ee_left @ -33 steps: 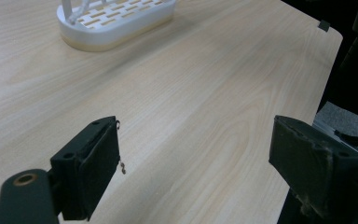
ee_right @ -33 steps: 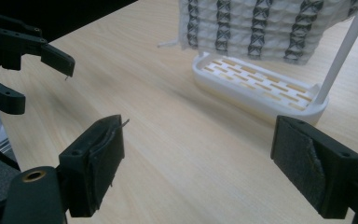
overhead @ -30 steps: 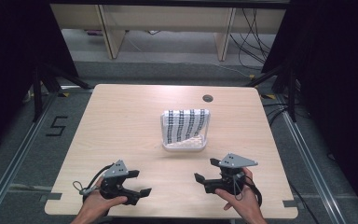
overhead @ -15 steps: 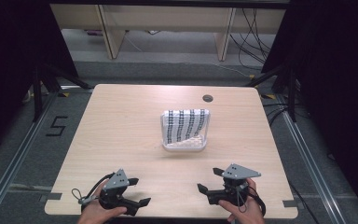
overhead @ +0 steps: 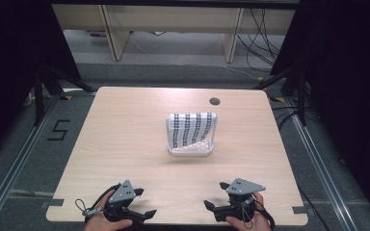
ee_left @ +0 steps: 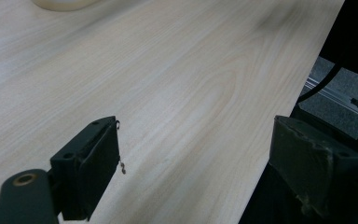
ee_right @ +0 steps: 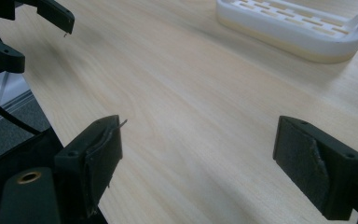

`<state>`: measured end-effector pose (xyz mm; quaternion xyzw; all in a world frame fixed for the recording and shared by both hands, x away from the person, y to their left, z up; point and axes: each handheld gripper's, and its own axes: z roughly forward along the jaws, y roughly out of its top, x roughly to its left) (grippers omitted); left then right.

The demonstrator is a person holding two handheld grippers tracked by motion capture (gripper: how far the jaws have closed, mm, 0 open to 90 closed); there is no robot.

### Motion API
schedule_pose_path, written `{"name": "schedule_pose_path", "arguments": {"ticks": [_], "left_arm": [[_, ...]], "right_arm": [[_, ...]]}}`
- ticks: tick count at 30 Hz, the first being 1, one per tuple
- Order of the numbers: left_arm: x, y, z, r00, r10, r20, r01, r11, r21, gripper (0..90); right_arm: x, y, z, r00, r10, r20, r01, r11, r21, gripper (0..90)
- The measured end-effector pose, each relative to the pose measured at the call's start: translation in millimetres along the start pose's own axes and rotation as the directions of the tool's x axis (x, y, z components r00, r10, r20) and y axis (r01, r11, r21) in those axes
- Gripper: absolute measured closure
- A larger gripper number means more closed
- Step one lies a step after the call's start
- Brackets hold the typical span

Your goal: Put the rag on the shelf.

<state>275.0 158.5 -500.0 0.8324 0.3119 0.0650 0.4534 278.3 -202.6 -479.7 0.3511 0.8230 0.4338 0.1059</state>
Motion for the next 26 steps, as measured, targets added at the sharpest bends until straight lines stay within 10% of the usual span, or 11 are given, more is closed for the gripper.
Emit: {"name": "schedule_pose_path", "arguments": {"ticks": [26], "left_arm": [[6.0,-3.5,4.2,0.9993,-0.01,-0.035,0.011,0.9989,0.045,15.2]], "right_arm": [[0.5,-3.0,5.1,1.0,-0.006,-0.006,0.006,1.0,0.013,16.7]]}}
